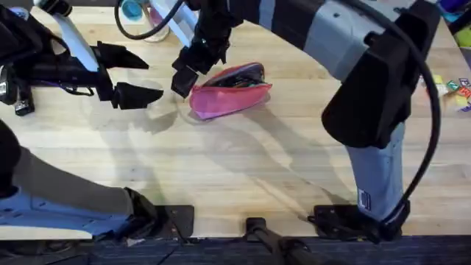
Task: Unzip the bag, pick up the pens from the table one at a time and place them inside, then zip the bag closed.
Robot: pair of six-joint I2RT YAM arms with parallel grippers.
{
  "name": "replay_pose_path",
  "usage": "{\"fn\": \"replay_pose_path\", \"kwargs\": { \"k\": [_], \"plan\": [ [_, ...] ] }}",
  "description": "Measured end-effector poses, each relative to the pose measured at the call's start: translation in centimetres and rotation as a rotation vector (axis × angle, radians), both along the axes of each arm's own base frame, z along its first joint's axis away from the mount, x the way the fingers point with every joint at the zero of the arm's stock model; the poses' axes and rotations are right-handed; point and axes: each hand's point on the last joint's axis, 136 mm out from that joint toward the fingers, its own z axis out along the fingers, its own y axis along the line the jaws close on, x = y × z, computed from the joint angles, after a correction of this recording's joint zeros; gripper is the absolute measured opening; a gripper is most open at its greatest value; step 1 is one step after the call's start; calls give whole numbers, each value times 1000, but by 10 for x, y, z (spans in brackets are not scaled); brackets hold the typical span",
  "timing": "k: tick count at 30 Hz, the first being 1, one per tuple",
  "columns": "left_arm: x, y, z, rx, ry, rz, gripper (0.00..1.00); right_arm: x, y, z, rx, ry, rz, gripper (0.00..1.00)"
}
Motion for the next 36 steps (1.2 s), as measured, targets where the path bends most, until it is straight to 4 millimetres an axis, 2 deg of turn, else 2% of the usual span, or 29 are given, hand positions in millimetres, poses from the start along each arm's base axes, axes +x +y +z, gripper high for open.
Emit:
{"fn": "replay_pose_path", "kwargs": {
  "k": [4,12,16,29,36],
  "plan": [
    [0,0,0,0,0,0,993,-1,0,-3,-5,8,-5,995],
    [0,0,0,0,0,0,993,-4,-3,-5,-17,24,-9,931],
    [0,0,0,0,0,0,993,-4,-3,-5,-18,26,-14,821],
    [0,0,0,0,0,0,994,-8,1,-4,-7,41,-14,330],
    [0,0,0,0,0,0,993,-11,1,-5,-12,48,-12,167]
  ]
}}
